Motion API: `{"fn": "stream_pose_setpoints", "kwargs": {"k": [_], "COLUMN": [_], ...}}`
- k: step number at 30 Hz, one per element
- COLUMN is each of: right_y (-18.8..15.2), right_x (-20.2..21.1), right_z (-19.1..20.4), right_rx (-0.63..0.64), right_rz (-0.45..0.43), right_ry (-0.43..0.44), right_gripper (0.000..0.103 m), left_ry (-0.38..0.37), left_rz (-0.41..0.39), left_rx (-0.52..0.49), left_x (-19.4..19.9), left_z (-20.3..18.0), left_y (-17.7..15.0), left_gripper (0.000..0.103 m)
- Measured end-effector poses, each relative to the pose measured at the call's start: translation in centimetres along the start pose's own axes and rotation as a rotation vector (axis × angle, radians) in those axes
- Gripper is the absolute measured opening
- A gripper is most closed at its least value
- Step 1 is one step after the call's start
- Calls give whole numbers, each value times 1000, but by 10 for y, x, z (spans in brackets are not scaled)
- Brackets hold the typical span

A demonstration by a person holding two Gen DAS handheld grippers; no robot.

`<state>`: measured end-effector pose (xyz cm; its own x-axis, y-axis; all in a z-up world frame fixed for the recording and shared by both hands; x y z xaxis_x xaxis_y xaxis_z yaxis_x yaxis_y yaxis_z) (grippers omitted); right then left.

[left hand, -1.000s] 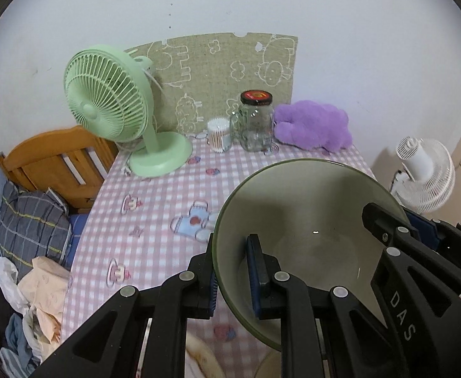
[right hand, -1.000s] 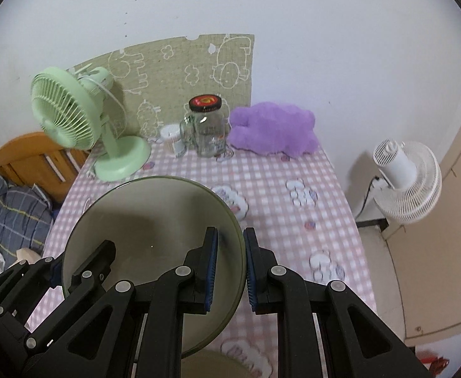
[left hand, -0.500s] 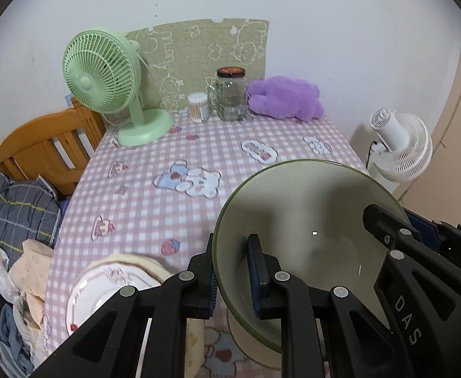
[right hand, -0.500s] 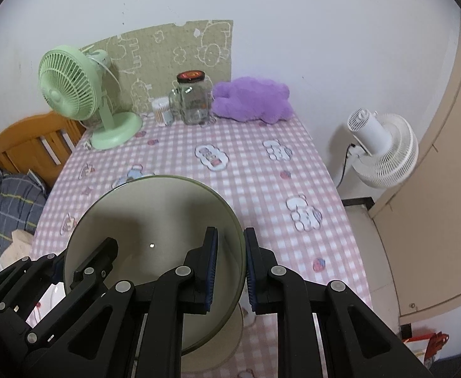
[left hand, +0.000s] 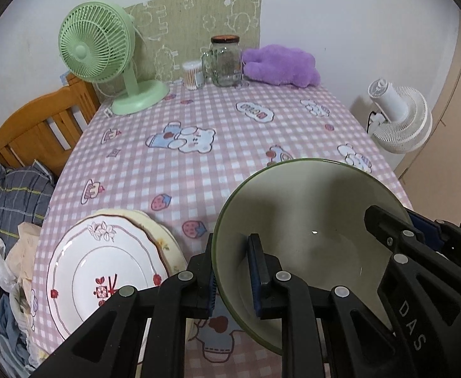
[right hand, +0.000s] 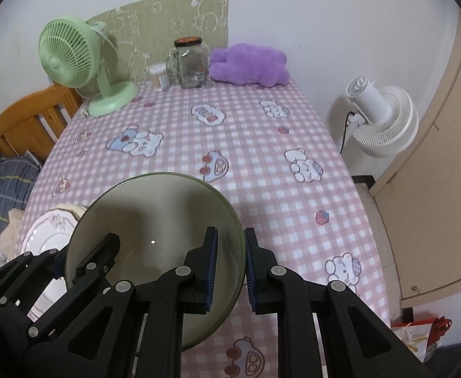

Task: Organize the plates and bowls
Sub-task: 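Carry the cream bowl with the right gripper toward the bowl by the plates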

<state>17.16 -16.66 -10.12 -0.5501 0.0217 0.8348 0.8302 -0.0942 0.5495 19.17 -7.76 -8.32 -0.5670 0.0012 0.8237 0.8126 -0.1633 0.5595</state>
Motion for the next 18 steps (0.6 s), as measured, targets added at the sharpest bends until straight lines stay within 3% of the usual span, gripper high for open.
{"fn": "stream_pose_setpoints", "kwargs": {"k": [18], "right_y": [-4], "right_x": [-28], "right_z": [5], "right_rx": [31], "right_rz": [70], "right_ry": [3], "right_gripper": [20], "left_ry": [3], "left_rz": [84], "left_rx": [30], "left_x": [-28], "left_z": [3], "left_y": [-9], "left_gripper": [17]}}
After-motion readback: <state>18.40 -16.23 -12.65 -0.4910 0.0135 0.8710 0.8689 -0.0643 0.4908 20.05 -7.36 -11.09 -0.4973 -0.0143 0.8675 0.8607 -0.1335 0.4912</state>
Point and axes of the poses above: each gripper's, at about its wrist camera, not at the fingertips, and x roughly against the way its jaws point, z to its left, y to its top, the point moved 6 cm from there along -x, roughly the way its jaws point, and after that the axes turned 7 degrees about y, right-handed, at the moved point
